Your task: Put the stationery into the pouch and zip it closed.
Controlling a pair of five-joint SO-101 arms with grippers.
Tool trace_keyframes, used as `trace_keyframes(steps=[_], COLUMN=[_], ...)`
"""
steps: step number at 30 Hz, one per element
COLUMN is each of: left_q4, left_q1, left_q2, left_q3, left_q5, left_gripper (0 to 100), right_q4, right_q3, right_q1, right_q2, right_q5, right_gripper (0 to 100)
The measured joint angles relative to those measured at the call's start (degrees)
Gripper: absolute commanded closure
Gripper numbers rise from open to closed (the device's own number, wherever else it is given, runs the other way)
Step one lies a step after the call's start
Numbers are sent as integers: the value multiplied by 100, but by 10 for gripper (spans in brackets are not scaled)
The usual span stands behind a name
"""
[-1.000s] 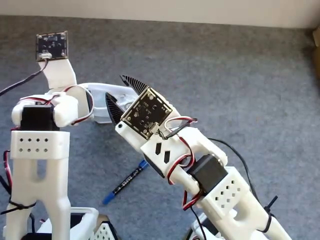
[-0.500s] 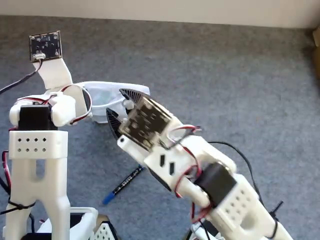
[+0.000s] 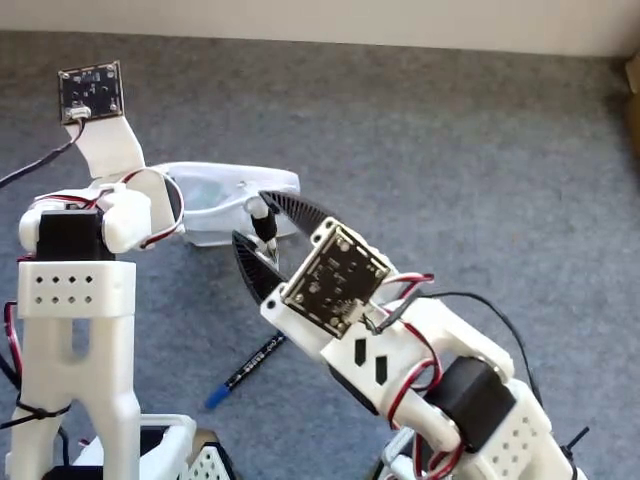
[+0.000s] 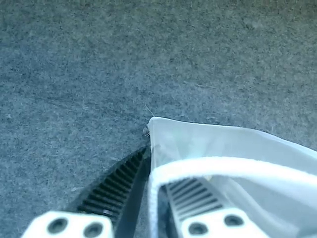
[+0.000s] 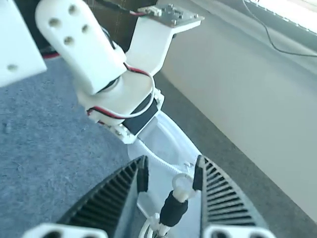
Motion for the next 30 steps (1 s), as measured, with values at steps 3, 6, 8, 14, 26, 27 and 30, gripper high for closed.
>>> trace_keyframes(steps=[3,6,8,14,26,27,30], left_q4=[-18,-18,-18,-18,-18,-18,-18], left_q1=[0,0,0,0,0,0,0], left_q2=[0,0,0,0,0,0,0], left_q3=[9,9,9,9,9,9,9], left_q5=[0,0,0,0,0,0,0], left_gripper=[993,993,993,993,993,993,993], right_q4=[229,554,844,1582,949,774,273], right_q3=[0,0,0,0,1371,1556,2057], right_q1=[0,0,0,0,-9,-18,-35], right_q2=[-149,-202,-229,-237,-237,-237,-237], right_q5=[-378,-791,-1222,-2778,-3596,-3596,-3596], right_gripper=[850,850,850,850,847,847,847])
